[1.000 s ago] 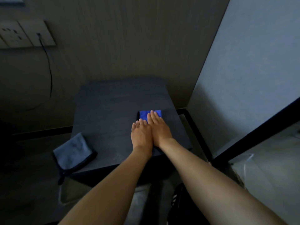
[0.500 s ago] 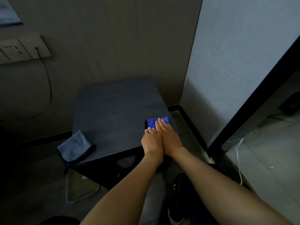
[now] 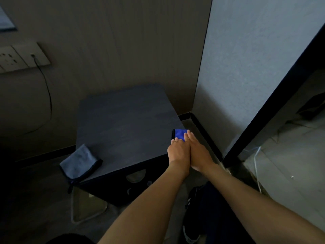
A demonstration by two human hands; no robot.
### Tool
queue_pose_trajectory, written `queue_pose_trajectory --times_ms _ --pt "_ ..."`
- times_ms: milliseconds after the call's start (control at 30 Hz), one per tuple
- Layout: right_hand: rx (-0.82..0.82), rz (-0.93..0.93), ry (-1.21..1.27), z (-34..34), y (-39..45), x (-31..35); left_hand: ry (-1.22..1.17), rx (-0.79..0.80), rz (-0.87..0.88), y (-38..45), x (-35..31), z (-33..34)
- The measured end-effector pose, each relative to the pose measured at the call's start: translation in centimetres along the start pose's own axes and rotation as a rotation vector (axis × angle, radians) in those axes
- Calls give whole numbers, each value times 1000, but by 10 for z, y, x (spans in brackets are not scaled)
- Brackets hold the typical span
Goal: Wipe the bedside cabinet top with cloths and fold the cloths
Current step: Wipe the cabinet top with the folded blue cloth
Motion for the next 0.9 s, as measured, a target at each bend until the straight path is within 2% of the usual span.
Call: queue_pose_trajectory --times_ms 100,267,600,700,900 --pt "-33 34 -16 5 -11 10 33 -38 37 -8 3 -5" --pt "-13 -23 -91 18 -20 34 53 -85 52 -22 19 -9" --pt "72 -207 -158 57 -2 126 74 -47 -196 -36 121 -6" --pt "80 -258 -136 73 7 153 97 -42 -239 -44 152 -7" --pt "156 -362 -249 96 17 181 90 -47 -320 -54 191 -2"
Point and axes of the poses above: each hand's wrist, its own y-axis towards the middle knuckle, its own z-axis out of the palm, x = y × z, the point moved 6 cm from there along y, towards the middle knuckle, and after that the axes turned 9 degrees about -z, right-handed, at the moved point
